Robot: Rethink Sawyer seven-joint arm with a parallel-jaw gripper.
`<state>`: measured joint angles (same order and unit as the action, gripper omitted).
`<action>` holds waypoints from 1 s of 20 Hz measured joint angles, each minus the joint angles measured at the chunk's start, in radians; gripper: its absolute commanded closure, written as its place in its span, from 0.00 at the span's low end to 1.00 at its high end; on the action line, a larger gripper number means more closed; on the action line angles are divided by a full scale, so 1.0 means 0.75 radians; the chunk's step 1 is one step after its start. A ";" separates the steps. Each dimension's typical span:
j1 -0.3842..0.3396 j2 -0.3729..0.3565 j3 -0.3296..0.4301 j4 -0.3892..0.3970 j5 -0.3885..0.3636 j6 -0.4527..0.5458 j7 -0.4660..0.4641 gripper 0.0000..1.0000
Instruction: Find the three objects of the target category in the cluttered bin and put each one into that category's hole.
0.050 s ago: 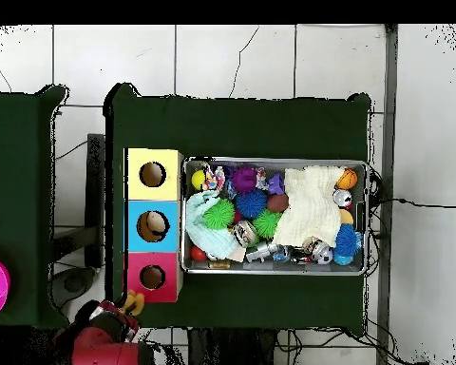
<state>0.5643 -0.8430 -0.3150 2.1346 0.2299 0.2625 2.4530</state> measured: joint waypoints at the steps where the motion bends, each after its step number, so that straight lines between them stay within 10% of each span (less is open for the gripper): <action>1: 0.011 0.026 -0.009 -0.017 0.012 0.000 0.002 1.00; 20: 0.012 0.158 -0.092 -0.159 0.082 0.000 0.002 1.00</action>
<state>0.5735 -0.7245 -0.3837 2.0157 0.2913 0.2625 2.4545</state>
